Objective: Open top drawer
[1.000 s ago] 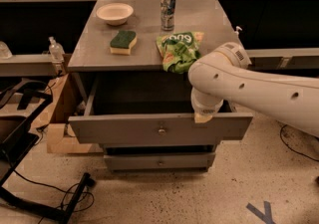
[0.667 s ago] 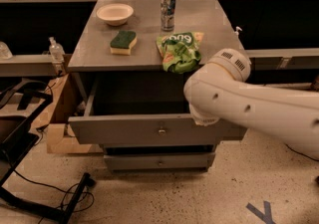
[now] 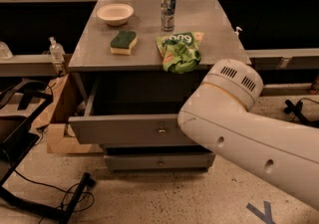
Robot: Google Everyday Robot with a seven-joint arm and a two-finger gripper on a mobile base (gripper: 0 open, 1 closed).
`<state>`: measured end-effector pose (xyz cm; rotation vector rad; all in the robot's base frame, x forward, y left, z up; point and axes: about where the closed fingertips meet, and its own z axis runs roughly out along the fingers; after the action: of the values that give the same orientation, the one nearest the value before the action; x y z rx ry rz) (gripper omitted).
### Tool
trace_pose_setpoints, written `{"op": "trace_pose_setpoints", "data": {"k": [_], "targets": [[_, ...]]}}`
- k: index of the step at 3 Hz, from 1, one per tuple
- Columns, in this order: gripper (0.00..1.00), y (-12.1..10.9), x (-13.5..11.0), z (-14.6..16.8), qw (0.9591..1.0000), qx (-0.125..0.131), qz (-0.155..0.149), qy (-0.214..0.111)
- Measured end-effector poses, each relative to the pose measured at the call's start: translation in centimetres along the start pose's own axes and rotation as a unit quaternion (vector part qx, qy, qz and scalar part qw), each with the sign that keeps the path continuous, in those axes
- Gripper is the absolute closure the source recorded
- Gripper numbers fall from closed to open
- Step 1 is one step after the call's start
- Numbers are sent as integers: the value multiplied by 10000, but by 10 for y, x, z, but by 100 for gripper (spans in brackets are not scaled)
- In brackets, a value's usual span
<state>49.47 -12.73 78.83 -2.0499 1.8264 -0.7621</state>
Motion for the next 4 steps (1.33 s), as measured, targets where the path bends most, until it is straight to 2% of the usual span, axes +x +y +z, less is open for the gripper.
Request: {"op": "trace_pose_setpoints", "data": {"k": [1,2,3,4], "targets": [[51,6,1,13,9999,-143,13,-62],[53,1,22,61,9991,-295,163,-256],[76,-2,50,128,9968,-617,312,-399],[98,-3,58,145,9960,-695,357,-431]]}}
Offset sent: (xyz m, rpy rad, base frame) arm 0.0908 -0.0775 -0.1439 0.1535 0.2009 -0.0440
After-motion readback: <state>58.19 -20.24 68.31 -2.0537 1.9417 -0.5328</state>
